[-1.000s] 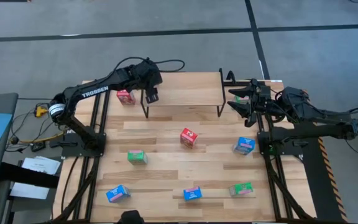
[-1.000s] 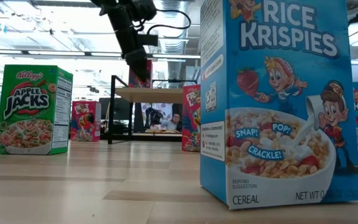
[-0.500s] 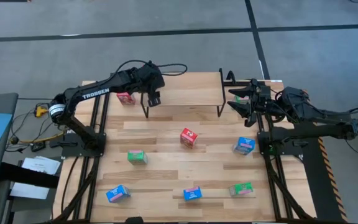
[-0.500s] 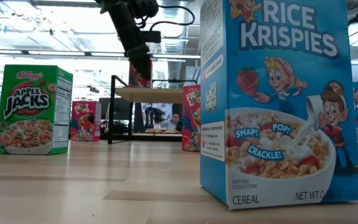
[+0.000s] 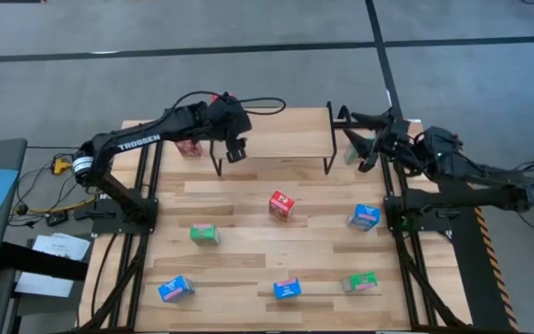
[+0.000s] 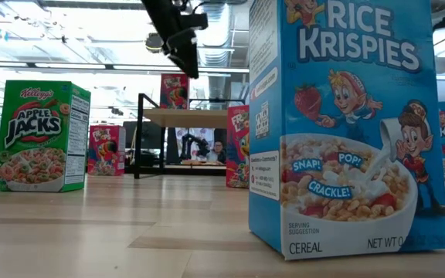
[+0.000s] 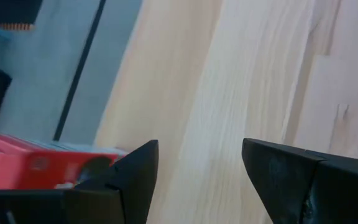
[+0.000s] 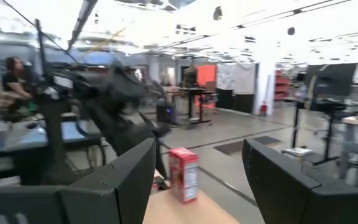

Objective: Stack cereal on shelf
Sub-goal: Put the top right green cereal box on the shelf

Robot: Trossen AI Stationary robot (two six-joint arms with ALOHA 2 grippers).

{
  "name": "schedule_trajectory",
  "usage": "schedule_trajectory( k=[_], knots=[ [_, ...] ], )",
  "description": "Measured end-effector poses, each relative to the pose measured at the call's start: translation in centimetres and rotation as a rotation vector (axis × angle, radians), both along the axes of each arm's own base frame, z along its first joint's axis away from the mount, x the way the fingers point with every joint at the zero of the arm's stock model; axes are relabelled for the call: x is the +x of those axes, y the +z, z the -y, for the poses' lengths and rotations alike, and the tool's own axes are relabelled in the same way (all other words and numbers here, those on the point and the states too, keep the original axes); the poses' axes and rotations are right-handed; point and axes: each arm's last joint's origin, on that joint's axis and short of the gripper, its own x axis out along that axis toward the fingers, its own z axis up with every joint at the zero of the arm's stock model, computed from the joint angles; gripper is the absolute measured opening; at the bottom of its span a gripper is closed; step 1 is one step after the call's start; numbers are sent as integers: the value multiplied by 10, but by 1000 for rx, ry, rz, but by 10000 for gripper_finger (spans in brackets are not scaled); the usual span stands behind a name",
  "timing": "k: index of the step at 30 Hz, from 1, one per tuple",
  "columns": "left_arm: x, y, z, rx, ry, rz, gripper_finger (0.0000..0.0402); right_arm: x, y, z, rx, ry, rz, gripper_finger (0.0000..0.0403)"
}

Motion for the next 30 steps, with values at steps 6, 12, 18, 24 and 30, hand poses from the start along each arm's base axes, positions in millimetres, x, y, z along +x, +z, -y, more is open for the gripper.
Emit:
schedule_trajectory(
  k=[6, 12, 18, 24, 30],
  knots=[
    [-3, 23, 3, 13, -8, 13, 224, -6, 5, 12, 19, -120, -129, 266],
    [-9, 49, 4, 91, 32, 22, 224, -11, 22, 24, 78, -232, -310, 266],
    [-13, 66, 5, 105, 38, 58, 224, -10, 27, 36, 131, -291, -526, 266],
    [-15, 68, 6, 101, 37, 48, 224, -6, 11, 46, 187, -258, -831, 266],
    [-16, 66, 7, 90, 36, 26, 224, -2, -15, 55, 343, -172, -1074, 266]
  ],
)
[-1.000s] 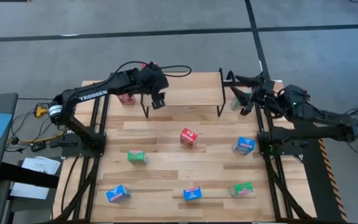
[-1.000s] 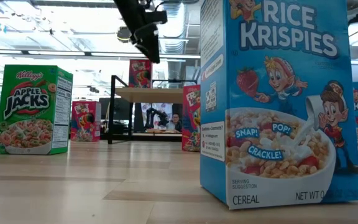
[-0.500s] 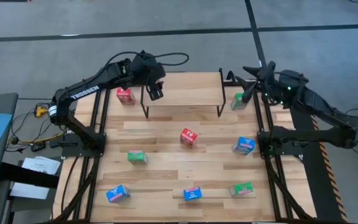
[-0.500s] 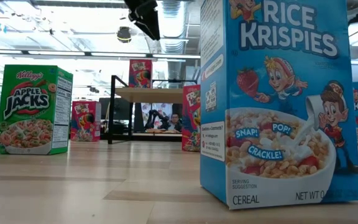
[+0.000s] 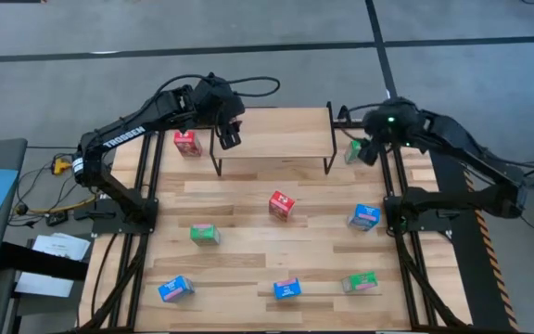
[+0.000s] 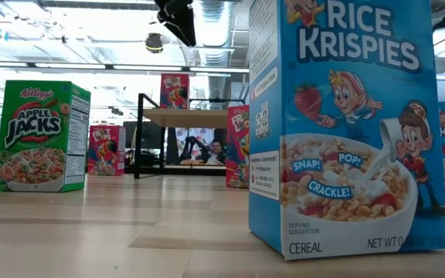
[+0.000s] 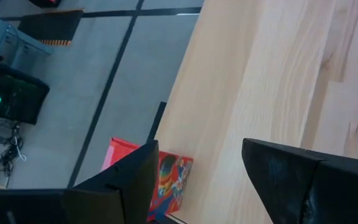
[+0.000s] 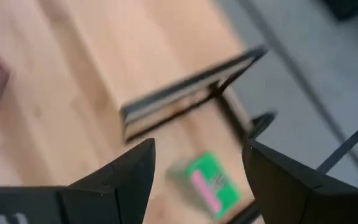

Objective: Stack cereal on shelf
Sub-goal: Put the top right green cereal box on the shelf

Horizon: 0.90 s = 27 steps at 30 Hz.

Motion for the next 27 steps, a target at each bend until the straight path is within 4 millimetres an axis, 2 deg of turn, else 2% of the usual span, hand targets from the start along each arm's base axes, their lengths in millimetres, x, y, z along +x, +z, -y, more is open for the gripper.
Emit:
schedule_trajectory(
  k=[5, 14, 27],
  knots=[
    [-1, -2, 1, -10, 0, -20, 224, 7, -16, 8, 154, 23, -87, 266],
    [-3, -4, 1, -22, 0, -45, 224, 21, -32, 20, 212, 54, -209, 266],
    [-4, -5, 2, -33, -1, -68, 224, 28, -65, 53, 354, 30, -429, 266]
  ],
)
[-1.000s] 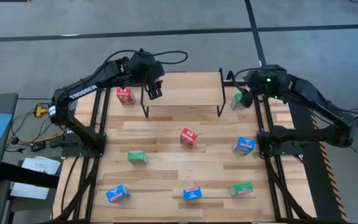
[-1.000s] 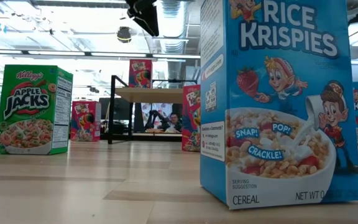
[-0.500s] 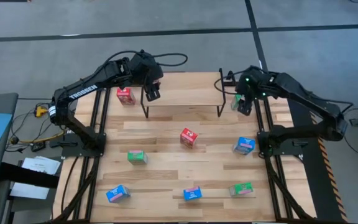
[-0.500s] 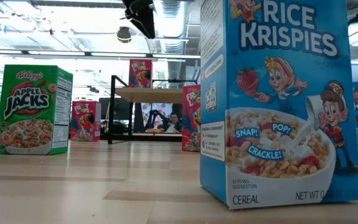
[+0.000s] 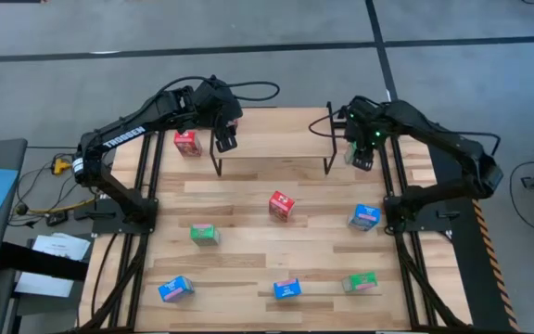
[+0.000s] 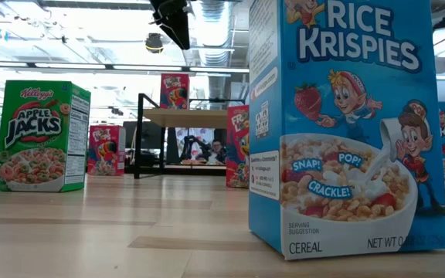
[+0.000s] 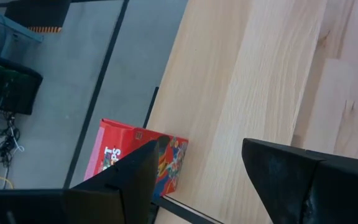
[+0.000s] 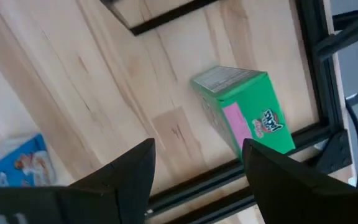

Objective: Stack cereal on shelf
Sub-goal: Put the top right green cereal box on the shelf

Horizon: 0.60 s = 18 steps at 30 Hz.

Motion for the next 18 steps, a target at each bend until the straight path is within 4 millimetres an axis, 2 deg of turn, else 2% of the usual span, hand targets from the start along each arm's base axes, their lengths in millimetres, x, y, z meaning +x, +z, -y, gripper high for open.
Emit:
schedule_trajectory(
  k=[8, 18],
  knots=[
    [0, 0, 0, 0, 0, 0, 224, 3, -9, 15, -43, 143, -81, 266],
    [0, 0, 0, -11, 14, 14, 224, 7, -26, 31, 21, 263, -144, 266]
  ],
)
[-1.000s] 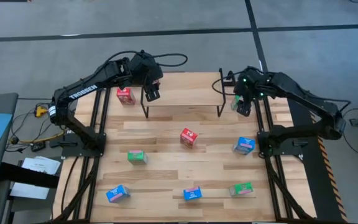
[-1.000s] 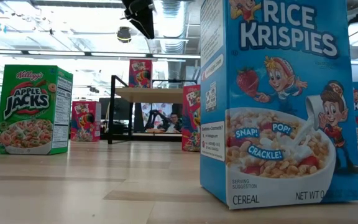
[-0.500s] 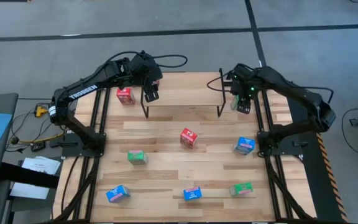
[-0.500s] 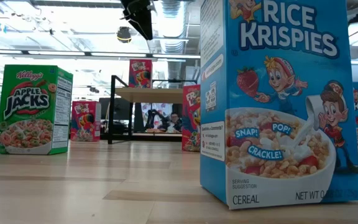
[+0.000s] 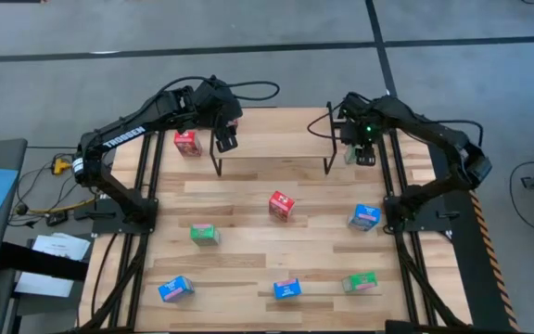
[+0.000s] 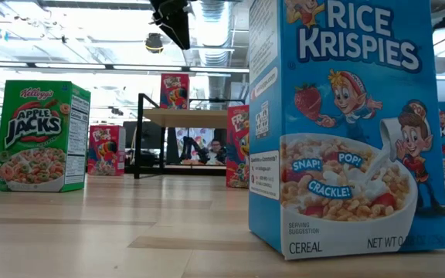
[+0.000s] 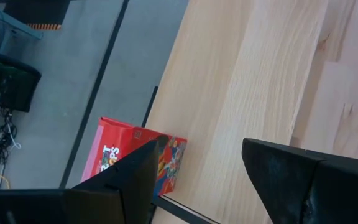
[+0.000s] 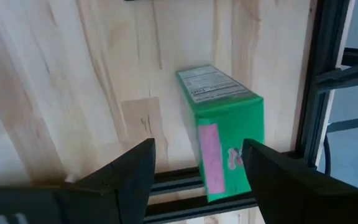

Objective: Stack cereal on shelf
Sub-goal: Put the top right green cereal box on the shelf

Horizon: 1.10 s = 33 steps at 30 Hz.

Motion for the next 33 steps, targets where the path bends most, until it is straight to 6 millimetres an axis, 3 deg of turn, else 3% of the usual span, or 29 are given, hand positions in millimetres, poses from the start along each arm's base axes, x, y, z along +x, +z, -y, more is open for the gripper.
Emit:
schedule_trajectory(
  k=[15, 26, 33],
  knots=[
    [0, 0, 0, -7, 7, 9, 224, 4, -19, 23, -48, -25, -84, 266],
    [0, 0, 0, -7, 7, 8, 224, 3, -18, 22, -50, -45, -92, 266],
    [0, 0, 0, -11, 12, 13, 224, 2, -8, 15, -139, -20, -138, 266]
  ],
)
